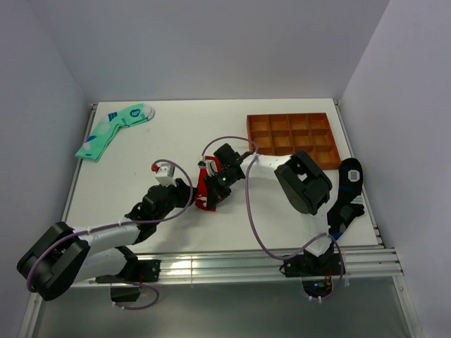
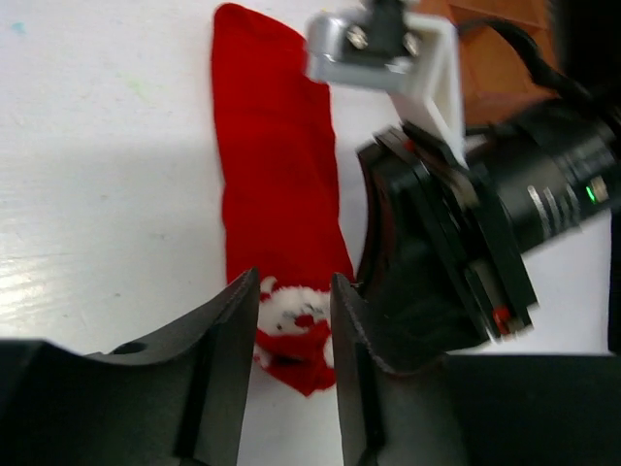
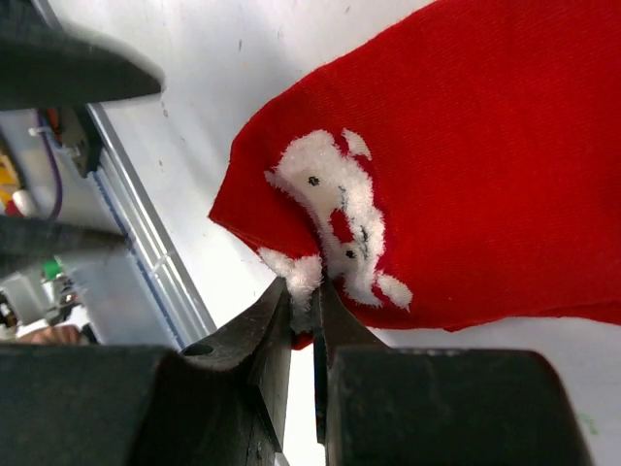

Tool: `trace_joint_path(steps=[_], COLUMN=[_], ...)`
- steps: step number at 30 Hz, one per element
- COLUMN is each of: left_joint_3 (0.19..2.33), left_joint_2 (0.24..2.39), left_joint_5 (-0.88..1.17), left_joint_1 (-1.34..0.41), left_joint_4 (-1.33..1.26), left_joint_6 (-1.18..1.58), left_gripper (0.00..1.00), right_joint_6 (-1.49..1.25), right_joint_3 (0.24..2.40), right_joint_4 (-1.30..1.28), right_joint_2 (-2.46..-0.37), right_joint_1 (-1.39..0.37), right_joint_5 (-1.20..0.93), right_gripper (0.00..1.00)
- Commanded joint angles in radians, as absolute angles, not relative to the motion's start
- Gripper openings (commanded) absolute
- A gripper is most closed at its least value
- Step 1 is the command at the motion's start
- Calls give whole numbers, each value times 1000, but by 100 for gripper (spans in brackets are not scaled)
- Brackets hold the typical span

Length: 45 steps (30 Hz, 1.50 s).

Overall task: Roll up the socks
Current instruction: Roll the sock at the center of the board.

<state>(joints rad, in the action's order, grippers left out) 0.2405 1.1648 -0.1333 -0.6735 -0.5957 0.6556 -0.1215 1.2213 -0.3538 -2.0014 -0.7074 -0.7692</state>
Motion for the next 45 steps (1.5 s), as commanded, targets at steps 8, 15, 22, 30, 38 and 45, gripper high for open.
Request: trace_joint_path(steps=[8,15,22,30,38,45], left_joint_3=[143,78,54,92,115,127], left_joint_2=[1112,1161,1172,1207,1262,1394], left_joint_5=[-100,-38,61,107,91,130], left_joint_1=[-709,-709,-709,-709,-707,-709], left_joint_4=[-883,-1025,-1078,-1058,-1080,-1172], left_joint_6=[557,525,486,407,377,396], left_gripper=[43,53,57,66,65,63], right_joint_6=[-34,-11,34,69,69,68], right_joint_3=[1342,1393,1442,1520,1505,1513], right_joint_4=[-523,-612,-698,-814,-815,-818], right_joint_2=[-2072,-2106,-2135,-2158,-2149,-2154], right_joint_1=[-683,-663,-640,-638,-624,-624], right_joint_5=[-882,-882,-890,-885,-893,-888], right_gripper=[7,4,2,0,0,0])
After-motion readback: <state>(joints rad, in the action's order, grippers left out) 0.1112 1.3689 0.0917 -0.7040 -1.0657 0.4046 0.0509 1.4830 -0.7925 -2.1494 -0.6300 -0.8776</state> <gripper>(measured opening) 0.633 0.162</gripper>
